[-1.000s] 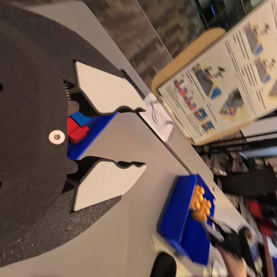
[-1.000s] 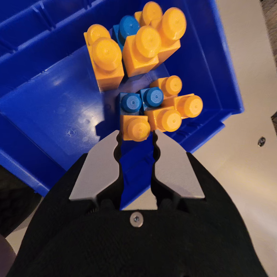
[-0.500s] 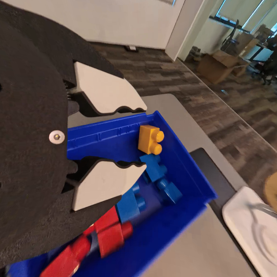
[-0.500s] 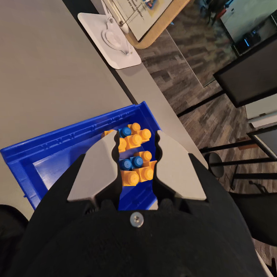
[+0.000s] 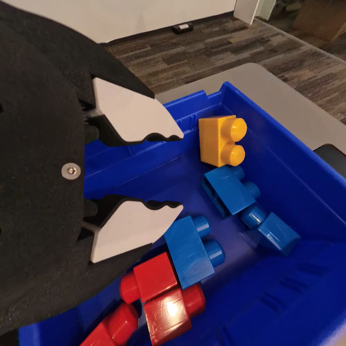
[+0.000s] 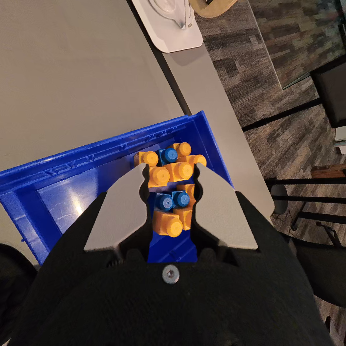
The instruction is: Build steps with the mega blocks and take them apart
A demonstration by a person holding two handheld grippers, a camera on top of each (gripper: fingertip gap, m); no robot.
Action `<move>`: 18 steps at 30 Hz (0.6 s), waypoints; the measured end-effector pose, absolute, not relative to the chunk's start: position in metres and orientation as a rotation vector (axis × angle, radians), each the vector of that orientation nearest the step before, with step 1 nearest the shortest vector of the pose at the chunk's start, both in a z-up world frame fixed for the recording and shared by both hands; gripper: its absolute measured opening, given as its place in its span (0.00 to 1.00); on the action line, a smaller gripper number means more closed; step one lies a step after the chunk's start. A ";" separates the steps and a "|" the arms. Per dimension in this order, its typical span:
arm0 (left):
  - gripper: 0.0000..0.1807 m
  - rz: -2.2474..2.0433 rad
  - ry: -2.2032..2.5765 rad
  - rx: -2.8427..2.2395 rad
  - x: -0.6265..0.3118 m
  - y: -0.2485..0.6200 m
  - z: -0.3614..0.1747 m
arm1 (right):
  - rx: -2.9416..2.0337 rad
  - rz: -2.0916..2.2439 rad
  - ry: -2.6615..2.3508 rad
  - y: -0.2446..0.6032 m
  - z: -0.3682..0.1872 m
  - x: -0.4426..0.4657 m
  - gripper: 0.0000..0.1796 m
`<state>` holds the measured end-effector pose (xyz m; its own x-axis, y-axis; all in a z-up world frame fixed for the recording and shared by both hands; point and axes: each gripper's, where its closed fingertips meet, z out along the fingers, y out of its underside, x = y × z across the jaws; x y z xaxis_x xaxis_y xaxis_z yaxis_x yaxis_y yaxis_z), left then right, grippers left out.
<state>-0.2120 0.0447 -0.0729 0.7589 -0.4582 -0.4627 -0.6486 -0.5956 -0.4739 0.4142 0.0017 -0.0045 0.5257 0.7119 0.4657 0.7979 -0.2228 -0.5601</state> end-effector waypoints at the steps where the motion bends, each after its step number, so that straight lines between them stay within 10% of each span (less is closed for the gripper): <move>1: 0.34 0.376 0.827 -2.326 -0.212 0.043 -0.075 | -1.986 -0.142 -1.232 0.002 -0.006 0.414 0.26; 8: 0.22 0.003 0.871 -2.526 -0.182 0.009 -0.091 | -1.986 -0.144 -1.239 0.004 -0.008 0.412 0.26; 18: 0.32 -0.241 0.901 -2.808 -0.148 -0.036 -0.111 | -2.013 -0.136 -1.236 0.005 -0.013 0.415 0.26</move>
<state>-0.1485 -0.0364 -0.1111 0.8031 -0.5878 0.0981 -0.5581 -0.7996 -0.2218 0.4155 0.0046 -0.0129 0.5267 0.7212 0.4500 0.8020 -0.2461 -0.5443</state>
